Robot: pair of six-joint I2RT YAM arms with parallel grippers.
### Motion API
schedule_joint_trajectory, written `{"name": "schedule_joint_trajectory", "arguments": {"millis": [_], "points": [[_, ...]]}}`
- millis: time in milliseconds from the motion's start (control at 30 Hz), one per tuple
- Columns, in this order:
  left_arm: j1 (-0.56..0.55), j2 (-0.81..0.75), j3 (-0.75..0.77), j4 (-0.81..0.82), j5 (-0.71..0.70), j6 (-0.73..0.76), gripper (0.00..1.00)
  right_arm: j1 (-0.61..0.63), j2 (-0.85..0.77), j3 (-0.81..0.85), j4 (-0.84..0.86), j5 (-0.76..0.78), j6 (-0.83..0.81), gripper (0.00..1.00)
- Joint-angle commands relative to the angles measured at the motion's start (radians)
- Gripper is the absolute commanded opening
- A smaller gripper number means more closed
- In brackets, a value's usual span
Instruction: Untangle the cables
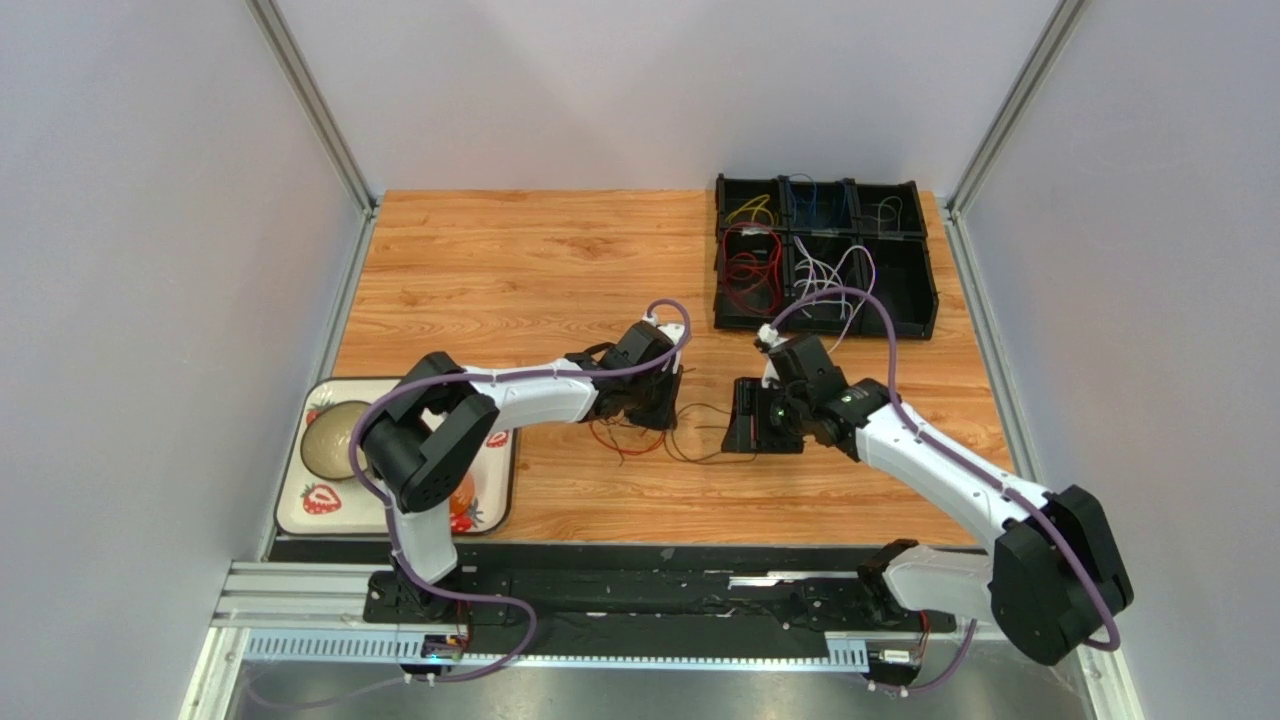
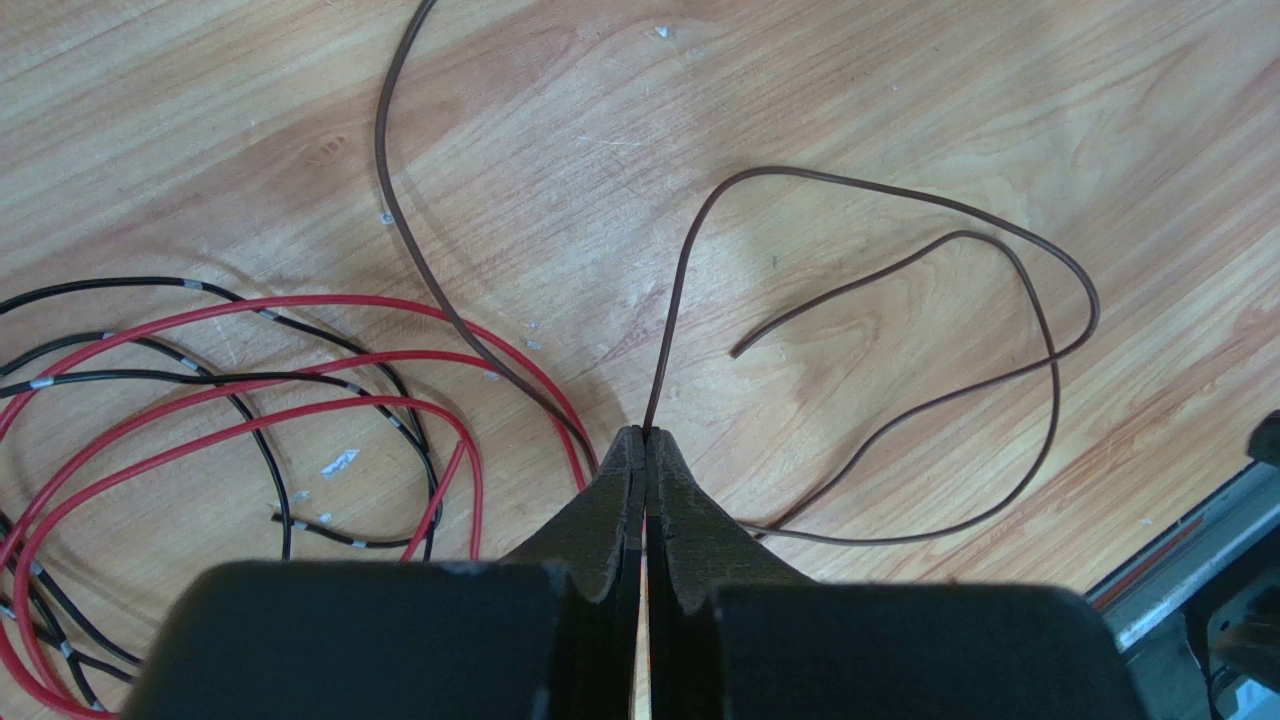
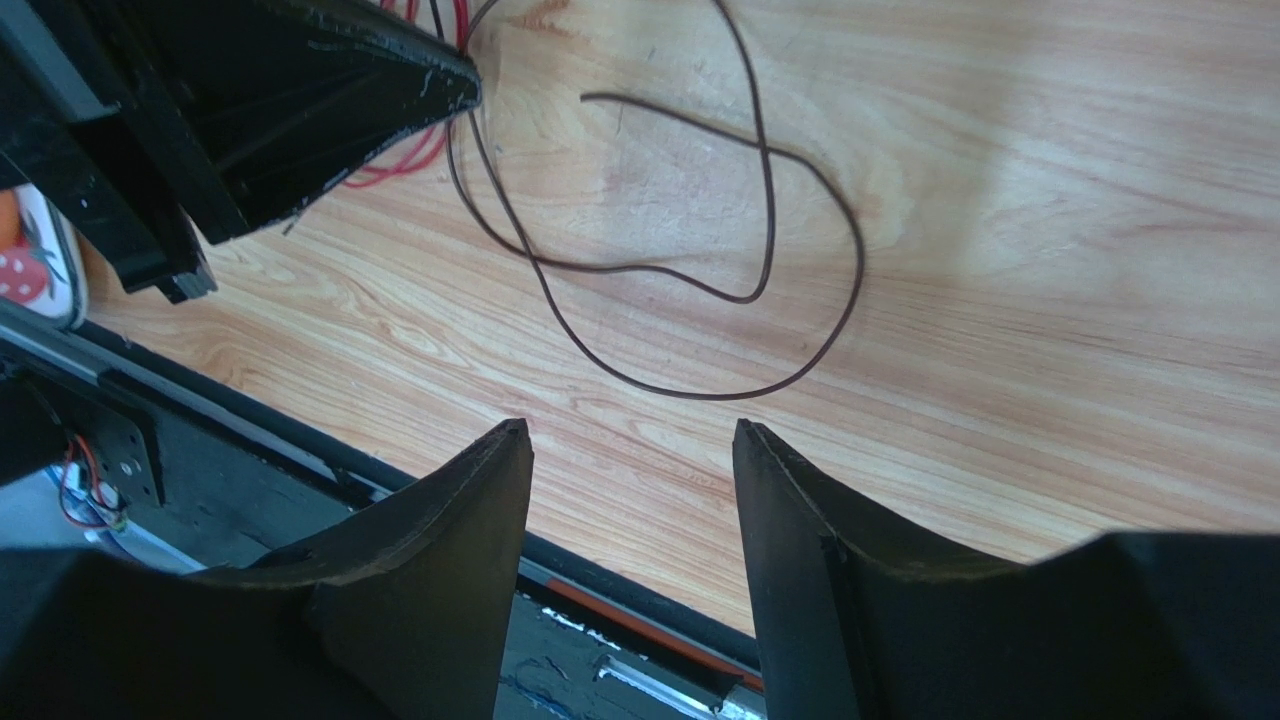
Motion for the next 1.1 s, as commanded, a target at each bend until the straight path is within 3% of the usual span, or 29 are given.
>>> {"name": "schedule_joint_trajectory", "arguments": {"millis": [0, 167, 267, 367, 633, 767, 800, 933, 1067], "points": [[0.005, 0.021, 0.038, 0.004, 0.000, 0.030, 0.00, 0.040, 0.026, 0.098, -0.034, 0.007, -0.025, 0.57], [0.005, 0.026, 0.038, -0.005, -0.008, 0.027, 0.00, 0.040, 0.046, 0.178, -0.199, 0.137, 0.154, 0.59], [0.006, 0.024, 0.038, -0.013, 0.002, 0.019, 0.00, 0.043, 0.054, 0.184, -0.230, 0.070, 0.241, 0.59], [0.005, 0.017, 0.033, -0.010, 0.015, 0.009, 0.00, 0.086, 0.027, 0.150, -0.206, 0.039, 0.362, 0.59], [0.005, 0.011, 0.024, -0.001, 0.031, -0.002, 0.00, 0.164, 0.002, 0.031, -0.123, 0.171, 0.652, 0.63], [0.005, 0.008, 0.017, 0.006, 0.040, -0.005, 0.00, 0.172, 0.025, 0.029, -0.124, 0.280, 0.721, 0.69], [0.005, 0.005, 0.012, 0.007, 0.041, -0.007, 0.00, 0.172, 0.039, 0.027, -0.118, 0.306, 0.730, 0.89], [0.005, 0.000, 0.006, 0.018, 0.041, -0.010, 0.00, 0.172, 0.110, 0.043, -0.036, 0.314, 0.750, 0.90], [0.005, -0.008, 0.003, 0.024, 0.049, -0.016, 0.00, 0.172, 0.232, 0.121, -0.061, 0.330, 0.707, 0.90]]}}
